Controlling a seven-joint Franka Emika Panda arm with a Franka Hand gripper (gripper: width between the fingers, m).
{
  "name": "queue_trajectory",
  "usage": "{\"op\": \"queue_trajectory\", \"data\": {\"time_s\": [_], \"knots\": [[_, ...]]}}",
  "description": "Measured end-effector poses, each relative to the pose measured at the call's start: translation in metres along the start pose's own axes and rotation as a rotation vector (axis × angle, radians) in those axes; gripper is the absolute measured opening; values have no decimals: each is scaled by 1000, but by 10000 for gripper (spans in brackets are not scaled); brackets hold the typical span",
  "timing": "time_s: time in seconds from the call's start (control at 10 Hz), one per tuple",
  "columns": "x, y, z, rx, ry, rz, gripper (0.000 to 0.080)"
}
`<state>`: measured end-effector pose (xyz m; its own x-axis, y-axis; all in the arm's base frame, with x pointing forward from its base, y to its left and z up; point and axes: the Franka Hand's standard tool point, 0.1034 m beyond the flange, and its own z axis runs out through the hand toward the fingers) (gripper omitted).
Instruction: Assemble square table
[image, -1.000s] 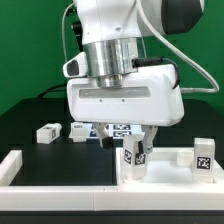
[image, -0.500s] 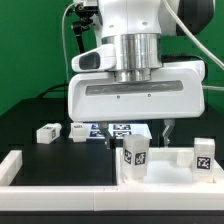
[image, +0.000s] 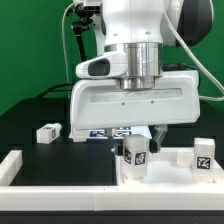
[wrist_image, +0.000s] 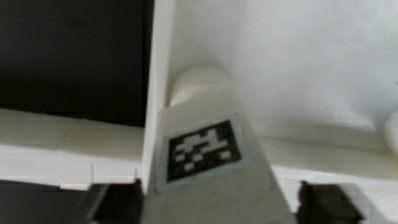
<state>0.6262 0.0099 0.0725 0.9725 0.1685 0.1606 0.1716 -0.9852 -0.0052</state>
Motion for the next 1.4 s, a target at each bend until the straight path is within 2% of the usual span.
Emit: {"op": "queue_trajectory", "data": {"time_s": [0.1, 0.2, 0.5, 0.6, 0.8, 0.9, 1.1, 1.3, 1.4], "knots": [[0, 0, 0, 1, 1, 25, 398], [0, 1, 0, 1, 2, 156, 288], [1, 4, 0, 0, -9, 442, 288], [1, 6, 1, 1, -24, 627, 288], [1, 6, 1, -17, -109, 1041, 288], [2, 8, 1, -7, -147, 1222, 290], [0, 7, 3, -10, -156, 1398, 290], [0, 9, 3, 7, -162, 1515, 290], [-1, 8, 4, 6, -162, 1511, 365]]}}
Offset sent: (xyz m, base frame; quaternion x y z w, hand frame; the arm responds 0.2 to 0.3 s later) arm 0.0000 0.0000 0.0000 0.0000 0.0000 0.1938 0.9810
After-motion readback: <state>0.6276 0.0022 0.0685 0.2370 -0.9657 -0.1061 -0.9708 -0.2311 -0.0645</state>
